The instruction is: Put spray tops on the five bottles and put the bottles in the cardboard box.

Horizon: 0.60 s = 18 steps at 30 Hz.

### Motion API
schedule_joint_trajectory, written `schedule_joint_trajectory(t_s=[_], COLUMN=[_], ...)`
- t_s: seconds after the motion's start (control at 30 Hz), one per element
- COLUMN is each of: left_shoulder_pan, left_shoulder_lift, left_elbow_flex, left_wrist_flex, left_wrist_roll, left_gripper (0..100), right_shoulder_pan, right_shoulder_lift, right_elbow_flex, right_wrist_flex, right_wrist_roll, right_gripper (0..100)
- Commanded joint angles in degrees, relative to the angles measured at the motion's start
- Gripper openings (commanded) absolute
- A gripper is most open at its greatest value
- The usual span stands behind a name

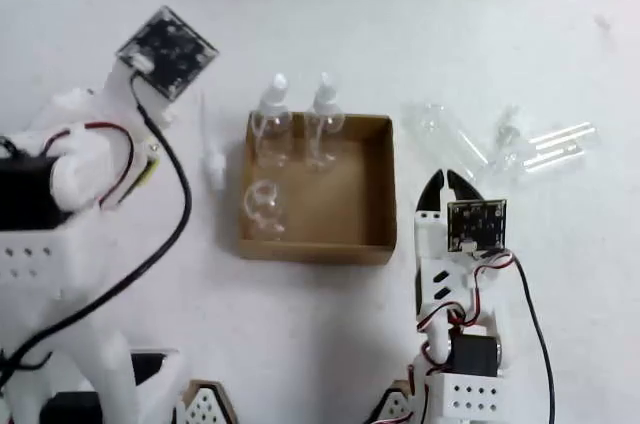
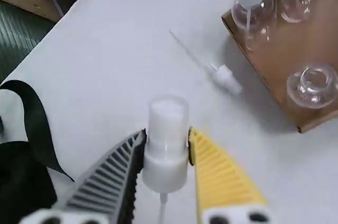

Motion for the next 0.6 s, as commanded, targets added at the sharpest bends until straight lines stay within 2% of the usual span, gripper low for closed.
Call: schedule_joint_trajectory(t_s=[0.0, 0.17, 0.3, 0.43, 0.57], left_shoulder_pan=[1.1, 1.1, 1.6, 8.4, 17.7], left_shoulder_lift=[-5.6, -14.7, -20.4, -21.0, -21.5], left_elbow_flex=[-3.1, -2.6, -2.5, -1.1, 6.0], left_wrist_flex=[0.6, -1.4, -3.4, -4.0, -11.4], left_wrist_roll=[10.5, 13.3, 19.8, 29.9, 35.4], left_gripper=[2, 2, 2, 2, 2], right_shoulder_pan=[-0.2, -0.2, -0.2, -0.2, -0.2], right_shoulder_lift=[0.0, 0.0, 0.0, 0.0, 0.0], right_elbow_flex=[0.6, 0.6, 0.6, 0.6, 0.6], right_wrist_flex=[0.4, 0.4, 0.4, 0.4, 0.4], right_wrist_roll=[0.9, 0.9, 0.9, 0.9, 0.9], right_gripper=[2.2, 2.2, 2.2, 2.2, 2.2])
